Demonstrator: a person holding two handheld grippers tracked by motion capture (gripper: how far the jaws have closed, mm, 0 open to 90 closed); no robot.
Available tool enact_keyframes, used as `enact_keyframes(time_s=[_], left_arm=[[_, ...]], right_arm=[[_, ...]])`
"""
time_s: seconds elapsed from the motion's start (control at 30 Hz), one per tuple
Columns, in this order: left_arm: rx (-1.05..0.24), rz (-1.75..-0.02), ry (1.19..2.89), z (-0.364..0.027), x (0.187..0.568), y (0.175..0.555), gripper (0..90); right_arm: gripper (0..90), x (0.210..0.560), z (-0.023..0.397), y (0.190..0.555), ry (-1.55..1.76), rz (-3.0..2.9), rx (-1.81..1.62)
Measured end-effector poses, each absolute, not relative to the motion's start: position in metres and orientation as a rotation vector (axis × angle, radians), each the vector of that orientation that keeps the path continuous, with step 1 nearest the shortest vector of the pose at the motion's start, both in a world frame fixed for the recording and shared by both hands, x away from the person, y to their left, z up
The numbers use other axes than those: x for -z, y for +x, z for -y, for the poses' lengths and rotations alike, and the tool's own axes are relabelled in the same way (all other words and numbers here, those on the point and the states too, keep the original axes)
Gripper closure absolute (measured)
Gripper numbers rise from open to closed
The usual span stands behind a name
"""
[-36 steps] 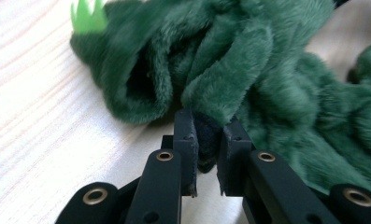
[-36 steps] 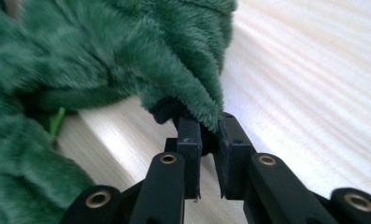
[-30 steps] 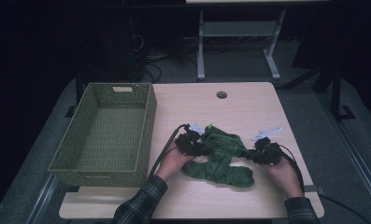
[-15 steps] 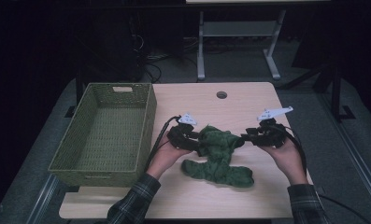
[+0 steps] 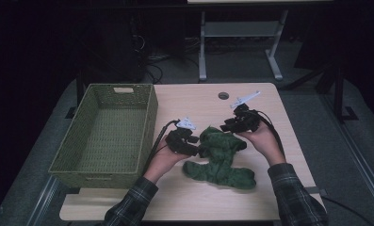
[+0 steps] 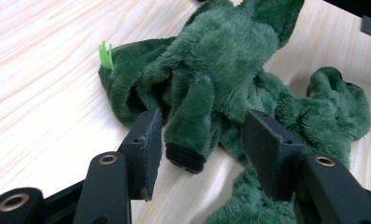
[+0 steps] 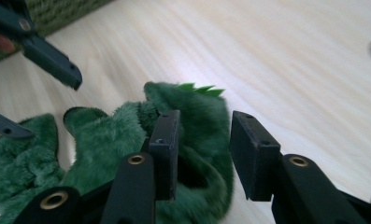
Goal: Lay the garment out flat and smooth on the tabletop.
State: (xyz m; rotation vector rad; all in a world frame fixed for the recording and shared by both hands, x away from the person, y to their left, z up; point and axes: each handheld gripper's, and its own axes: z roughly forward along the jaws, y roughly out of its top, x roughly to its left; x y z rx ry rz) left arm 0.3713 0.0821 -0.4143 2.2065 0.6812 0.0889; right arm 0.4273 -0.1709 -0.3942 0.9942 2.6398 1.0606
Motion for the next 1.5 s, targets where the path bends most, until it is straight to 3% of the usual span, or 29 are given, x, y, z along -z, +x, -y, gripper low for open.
enact_keyframes(time_s=[0.33,0.43,0.5,0.83,1.1,1.3,1.5], left_arm=[[-0.089,-0.696,2.199,-0.082,0.416,0.372,46.7],[-0.092,-0.704,2.204,-0.082,0.417,0.374,46.7],[-0.097,-0.703,2.21,-0.082,0.417,0.375,46.7],[-0.142,-0.728,2.198,-0.073,0.412,0.388,45.5],[-0.168,-0.795,2.192,-0.059,0.408,0.424,43.7],[-0.149,-0.798,2.185,-0.043,0.415,0.447,42.0],[-0.05,-0.773,2.22,-0.028,0.436,0.456,41.4]], right_arm=[[59.8,0.428,0.146,0.432,0.916,-2.78,-0.923],[78.5,0.434,0.145,0.433,0.917,-2.777,-0.847],[85.4,0.433,0.149,0.433,0.914,-2.746,-0.864],[86.9,0.388,0.186,0.423,0.959,-2.558,-1.158],[86.9,0.377,0.2,0.417,0.951,-2.513,-1.22],[86.9,0.373,0.204,0.415,0.924,-2.496,-1.261],[86.9,0.369,0.207,0.411,0.884,-2.485,-1.289]])
